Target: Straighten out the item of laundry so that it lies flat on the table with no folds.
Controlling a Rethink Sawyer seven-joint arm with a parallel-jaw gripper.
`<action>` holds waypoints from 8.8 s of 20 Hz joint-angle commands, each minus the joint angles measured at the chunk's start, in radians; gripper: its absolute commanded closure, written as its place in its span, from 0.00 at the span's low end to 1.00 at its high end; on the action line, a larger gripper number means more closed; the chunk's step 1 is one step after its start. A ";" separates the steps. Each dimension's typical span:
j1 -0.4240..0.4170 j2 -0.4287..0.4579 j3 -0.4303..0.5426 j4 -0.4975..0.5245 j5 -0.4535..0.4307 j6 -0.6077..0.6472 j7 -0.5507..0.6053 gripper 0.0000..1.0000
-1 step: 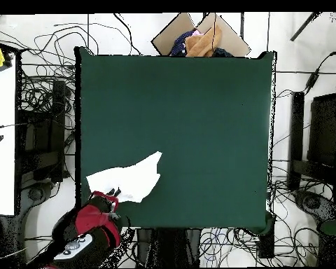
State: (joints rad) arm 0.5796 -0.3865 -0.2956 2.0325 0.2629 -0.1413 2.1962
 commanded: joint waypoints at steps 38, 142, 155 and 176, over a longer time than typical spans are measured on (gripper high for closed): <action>-0.307 -0.698 0.312 -0.131 0.105 0.882 0.184 1.00; -0.075 0.044 -0.139 -0.107 2.798 1.157 -2.955 1.00; 0.600 1.260 -0.942 -0.226 2.793 0.881 -1.476 1.00; 0.388 0.826 -0.592 -0.120 2.555 1.219 -1.911 1.00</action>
State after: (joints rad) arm 1.0024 0.4827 -1.0256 1.9613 2.9402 0.9545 0.3555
